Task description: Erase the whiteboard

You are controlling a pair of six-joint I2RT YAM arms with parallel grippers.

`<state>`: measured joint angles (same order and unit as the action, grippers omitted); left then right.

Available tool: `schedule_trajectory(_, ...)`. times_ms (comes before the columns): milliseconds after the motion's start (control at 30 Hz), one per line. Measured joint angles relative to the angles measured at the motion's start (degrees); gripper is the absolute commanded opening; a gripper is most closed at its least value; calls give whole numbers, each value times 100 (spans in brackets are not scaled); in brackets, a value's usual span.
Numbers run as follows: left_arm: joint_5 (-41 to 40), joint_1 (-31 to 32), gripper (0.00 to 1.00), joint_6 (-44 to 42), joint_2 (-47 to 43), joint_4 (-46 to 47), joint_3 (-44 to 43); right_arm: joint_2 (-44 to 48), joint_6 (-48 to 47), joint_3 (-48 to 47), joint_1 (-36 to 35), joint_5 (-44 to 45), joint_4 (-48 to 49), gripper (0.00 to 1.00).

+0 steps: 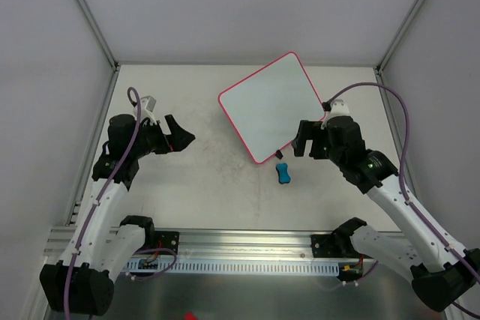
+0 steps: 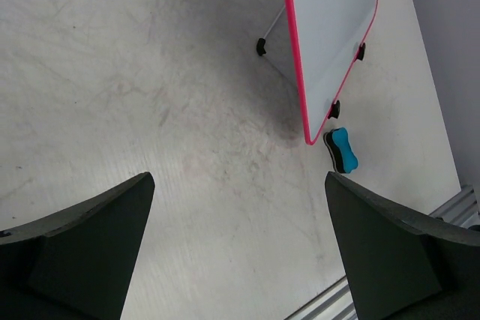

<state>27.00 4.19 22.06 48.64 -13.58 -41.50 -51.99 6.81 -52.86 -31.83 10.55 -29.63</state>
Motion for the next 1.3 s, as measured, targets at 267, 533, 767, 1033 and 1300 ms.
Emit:
schedule_trajectory(267, -197, 262, 99, 142, -1591, 90, 844, 907, 7, 841, 0, -4, 101, 99)
schedule_trajectory(533, -249, 262, 99, 127, -3062, 55, 1478, 1368, -17, 1567, 0, -7, 424, 99)
schedule_trajectory(767, -39, 262, 99, 136, -2577, 70, 1478, 925, 17, 1486, 0, -2, 433, 99)
schedule_trajectory(1033, -55, 262, 99, 129, -2645, 72, 1513, 879, 28, 1394, 0, -2, 448, 99)
schedule_trajectory(1300, -70, 262, 99, 127, -2660, 72, 1519, 890, 28, 1394, 0, -4, 446, 99)
